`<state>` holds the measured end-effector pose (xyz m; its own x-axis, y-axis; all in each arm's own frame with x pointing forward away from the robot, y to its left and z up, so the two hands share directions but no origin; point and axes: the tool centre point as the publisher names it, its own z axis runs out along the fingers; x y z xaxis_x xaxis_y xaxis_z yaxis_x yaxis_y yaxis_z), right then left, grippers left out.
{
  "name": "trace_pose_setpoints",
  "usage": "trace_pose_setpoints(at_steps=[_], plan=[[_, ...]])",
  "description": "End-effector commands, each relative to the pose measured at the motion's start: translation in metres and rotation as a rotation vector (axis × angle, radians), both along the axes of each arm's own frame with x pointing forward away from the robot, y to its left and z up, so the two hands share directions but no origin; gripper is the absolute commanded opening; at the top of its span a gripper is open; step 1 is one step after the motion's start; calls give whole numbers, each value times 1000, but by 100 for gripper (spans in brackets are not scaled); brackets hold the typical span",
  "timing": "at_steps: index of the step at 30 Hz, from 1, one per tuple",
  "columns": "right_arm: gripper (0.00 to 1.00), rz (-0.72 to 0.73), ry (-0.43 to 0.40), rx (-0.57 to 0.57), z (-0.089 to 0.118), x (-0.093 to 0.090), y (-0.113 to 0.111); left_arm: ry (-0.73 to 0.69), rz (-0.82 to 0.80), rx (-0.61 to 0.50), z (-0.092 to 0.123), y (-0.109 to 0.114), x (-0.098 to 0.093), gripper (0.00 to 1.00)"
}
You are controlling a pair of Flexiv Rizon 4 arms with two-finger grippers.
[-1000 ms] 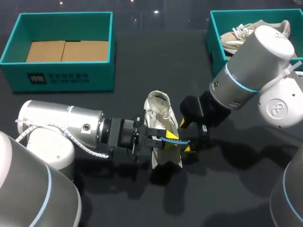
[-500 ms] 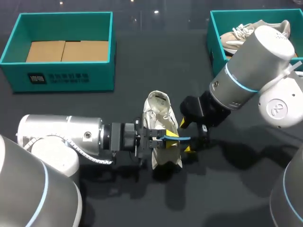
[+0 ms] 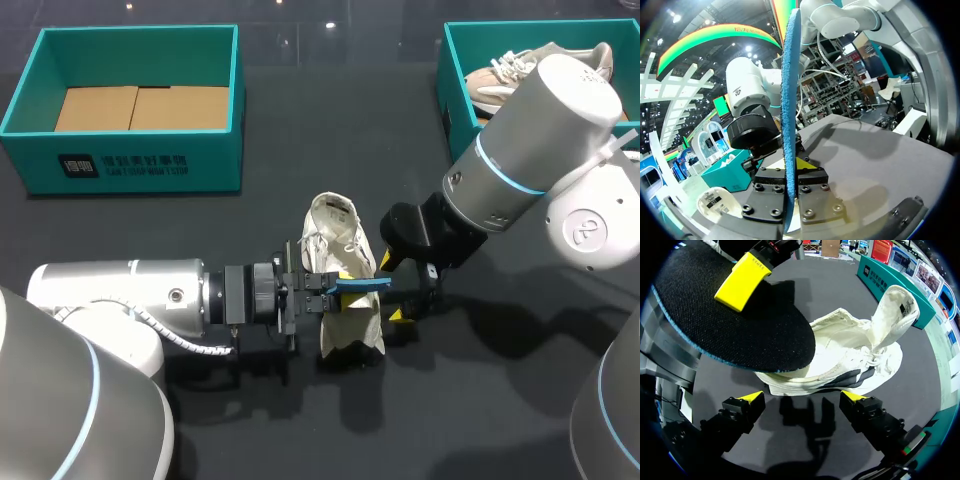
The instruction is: Take the shoe out of the shoebox, open the shoe tongue, remove and reinsert the insole, then place the shoe into the shoebox
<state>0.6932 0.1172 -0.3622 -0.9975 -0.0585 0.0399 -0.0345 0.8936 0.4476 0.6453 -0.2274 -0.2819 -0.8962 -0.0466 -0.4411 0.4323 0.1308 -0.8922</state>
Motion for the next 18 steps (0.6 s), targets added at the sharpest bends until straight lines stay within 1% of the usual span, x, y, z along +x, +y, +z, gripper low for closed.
trace_pose_setpoints(at_steps=[1, 8, 18], plan=[[100, 0, -2, 0, -1, -1, 0, 16, 7, -13, -8, -4, 7, 0], [100, 0, -2, 0, -1, -1, 0, 28, 41, -8, -16, -4, 16, 0], [100, 0, -2, 0, -1, -1, 0, 55, 60, -4, -38, 3, 30, 0]])
